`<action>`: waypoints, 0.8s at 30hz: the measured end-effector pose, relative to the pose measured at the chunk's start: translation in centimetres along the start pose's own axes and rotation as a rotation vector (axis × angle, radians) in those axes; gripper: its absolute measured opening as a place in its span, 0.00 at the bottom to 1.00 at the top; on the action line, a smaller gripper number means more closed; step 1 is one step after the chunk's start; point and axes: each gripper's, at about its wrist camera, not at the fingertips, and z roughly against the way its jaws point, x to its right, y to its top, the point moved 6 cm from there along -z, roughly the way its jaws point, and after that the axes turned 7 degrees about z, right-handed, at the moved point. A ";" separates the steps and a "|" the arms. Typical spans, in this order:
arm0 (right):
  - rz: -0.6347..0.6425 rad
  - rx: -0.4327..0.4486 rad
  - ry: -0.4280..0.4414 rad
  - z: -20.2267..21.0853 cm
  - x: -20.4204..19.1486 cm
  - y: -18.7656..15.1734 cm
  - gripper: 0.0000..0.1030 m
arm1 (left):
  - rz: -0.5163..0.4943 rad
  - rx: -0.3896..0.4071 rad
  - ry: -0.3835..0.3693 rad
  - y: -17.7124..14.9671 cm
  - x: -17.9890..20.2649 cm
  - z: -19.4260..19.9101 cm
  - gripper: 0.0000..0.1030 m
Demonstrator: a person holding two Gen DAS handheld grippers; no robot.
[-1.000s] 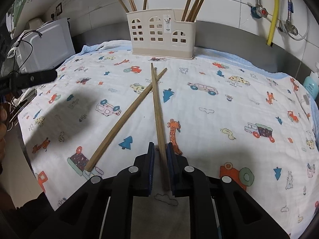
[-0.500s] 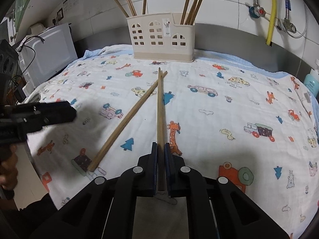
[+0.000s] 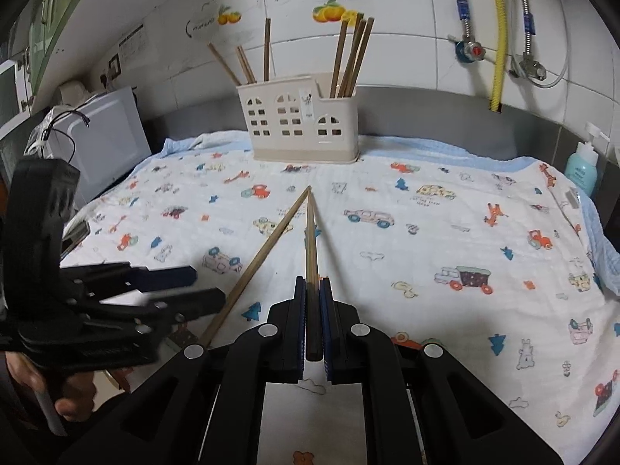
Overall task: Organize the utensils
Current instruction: 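Close the right tool on a chopstick while the left tool grasps another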
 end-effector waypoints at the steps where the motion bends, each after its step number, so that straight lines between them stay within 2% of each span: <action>1: -0.002 0.001 0.001 0.0 0.0 0.0 0.07 | -0.003 -0.003 0.000 0.0 0.2 -0.2 0.35; 4: -0.008 0.006 0.002 0.1 0.2 0.1 0.07 | -0.008 -0.006 -0.005 -0.1 0.7 -0.8 0.26; 7: -0.011 0.011 0.002 0.3 0.2 0.2 0.07 | -0.009 -0.012 0.007 -0.1 0.8 -1.4 0.22; 16: -0.014 0.035 0.005 0.9 0.2 0.9 0.07 | 0.004 -0.017 0.058 -0.3 0.4 -2.2 0.20; 21: -0.015 0.039 -0.001 1.1 0.2 1.2 0.07 | -0.017 0.009 0.124 -0.4 0.7 -2.2 0.13; 24: -0.017 0.047 -0.003 1.5 0.3 1.6 0.07 | -0.017 -0.010 0.121 -0.3 0.7 -2.1 0.09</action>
